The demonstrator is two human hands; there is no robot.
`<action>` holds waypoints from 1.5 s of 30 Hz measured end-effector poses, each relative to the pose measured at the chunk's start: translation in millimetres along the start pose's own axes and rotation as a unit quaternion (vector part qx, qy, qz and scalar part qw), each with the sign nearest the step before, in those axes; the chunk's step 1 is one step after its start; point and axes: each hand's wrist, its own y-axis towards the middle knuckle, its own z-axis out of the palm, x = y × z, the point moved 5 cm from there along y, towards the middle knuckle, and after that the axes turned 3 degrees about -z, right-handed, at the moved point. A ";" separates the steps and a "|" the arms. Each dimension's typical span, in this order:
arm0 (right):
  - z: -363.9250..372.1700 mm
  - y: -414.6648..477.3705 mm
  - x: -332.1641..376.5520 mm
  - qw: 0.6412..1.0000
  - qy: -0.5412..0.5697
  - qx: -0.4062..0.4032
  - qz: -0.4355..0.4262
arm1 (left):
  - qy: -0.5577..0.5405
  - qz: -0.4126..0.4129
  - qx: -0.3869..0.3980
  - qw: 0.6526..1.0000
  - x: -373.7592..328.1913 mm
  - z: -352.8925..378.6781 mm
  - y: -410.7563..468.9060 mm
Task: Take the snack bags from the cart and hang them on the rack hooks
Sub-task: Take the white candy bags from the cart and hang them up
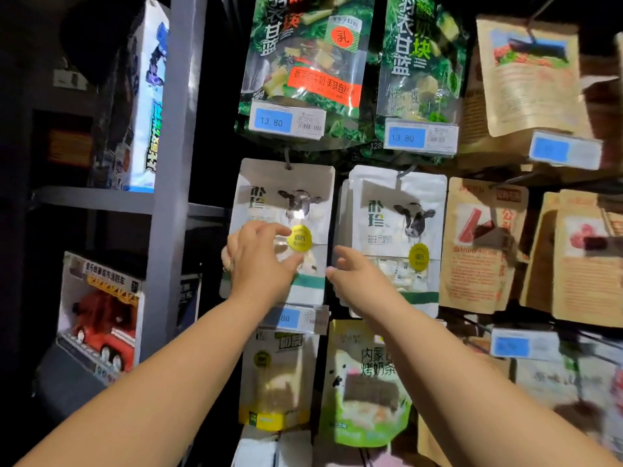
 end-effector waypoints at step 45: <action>-189.6 -710.0 -364.7 0.704 -0.092 -0.219 0.669 | 0.074 0.478 0.731 0.482 -150.8 235.8 -698.0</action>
